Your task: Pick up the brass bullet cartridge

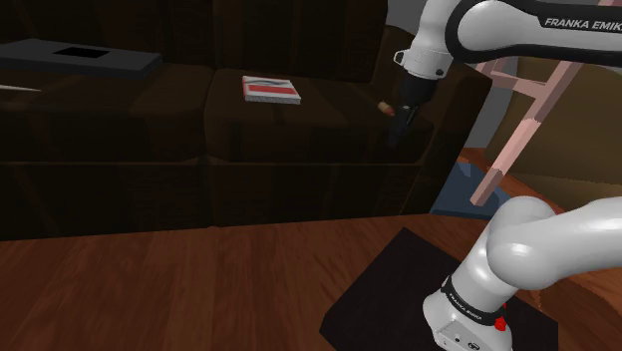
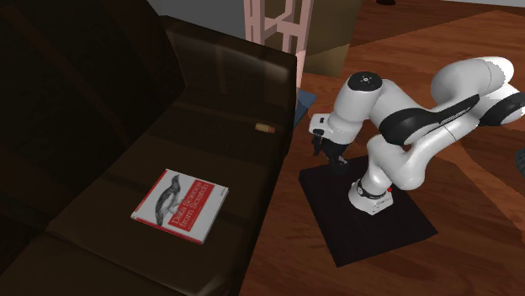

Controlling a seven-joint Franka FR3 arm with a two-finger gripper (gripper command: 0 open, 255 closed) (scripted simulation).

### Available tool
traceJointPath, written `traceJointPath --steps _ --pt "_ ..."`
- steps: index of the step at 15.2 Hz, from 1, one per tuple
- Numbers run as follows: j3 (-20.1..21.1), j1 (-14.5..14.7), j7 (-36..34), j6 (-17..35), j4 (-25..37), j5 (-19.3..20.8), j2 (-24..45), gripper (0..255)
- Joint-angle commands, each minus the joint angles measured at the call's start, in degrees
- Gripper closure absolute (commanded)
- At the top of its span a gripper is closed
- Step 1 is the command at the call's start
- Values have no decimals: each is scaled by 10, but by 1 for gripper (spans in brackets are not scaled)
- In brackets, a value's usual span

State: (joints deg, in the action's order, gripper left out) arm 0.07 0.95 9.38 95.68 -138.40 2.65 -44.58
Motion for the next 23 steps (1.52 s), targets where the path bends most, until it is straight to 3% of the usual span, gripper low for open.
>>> traceJointPath --steps 1,11,23 --pt "0 0 0 0 0 0 0 0" --pt "-47 -75 -85 16 171 9 197 0" --pt "-123 -147 -168 -25 399 -13 398 0"
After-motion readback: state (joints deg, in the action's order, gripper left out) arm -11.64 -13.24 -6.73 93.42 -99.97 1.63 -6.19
